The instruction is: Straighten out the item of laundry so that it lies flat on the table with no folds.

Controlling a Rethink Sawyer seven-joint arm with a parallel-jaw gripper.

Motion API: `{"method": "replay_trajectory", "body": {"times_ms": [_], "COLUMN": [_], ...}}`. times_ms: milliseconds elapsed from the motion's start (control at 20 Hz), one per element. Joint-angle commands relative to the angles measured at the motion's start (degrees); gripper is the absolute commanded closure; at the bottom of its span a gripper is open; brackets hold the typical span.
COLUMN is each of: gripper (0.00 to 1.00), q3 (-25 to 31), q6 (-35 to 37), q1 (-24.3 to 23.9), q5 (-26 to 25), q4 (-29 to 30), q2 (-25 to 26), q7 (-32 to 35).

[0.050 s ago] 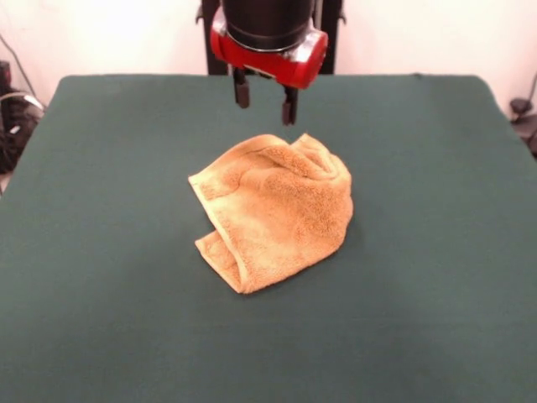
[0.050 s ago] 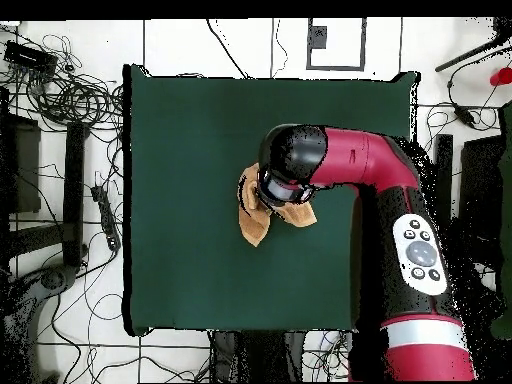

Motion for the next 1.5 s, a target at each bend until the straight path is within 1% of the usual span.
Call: {"method": "replay_trajectory", "body": {"times_ms": [50,600,1000,1200,1400,1500], "gripper": [0.00,0.00,0.00,0.00,0.00,0.00], "q3": [6.3,5.6,4.8,4.5,4.2,4.4], "q6": [5.7,1.9,-1.1,-1.4,-3.5,-3.0], "q1": [3.1,3.4,4.3,4.7,5.2,5.2], "q5": [1.5,1.5,-1.1,-2.0,-3.0,-3.1], "q4": [-4.0,-5.2,-6.6,-7.0,-6.0,-6.6], "q2": [7.8,10.8,14.2,15.0,14.9,15.5], "q7": [-5.3,-4.1,-4.9,-5.7,-5.6,-5.8]}}
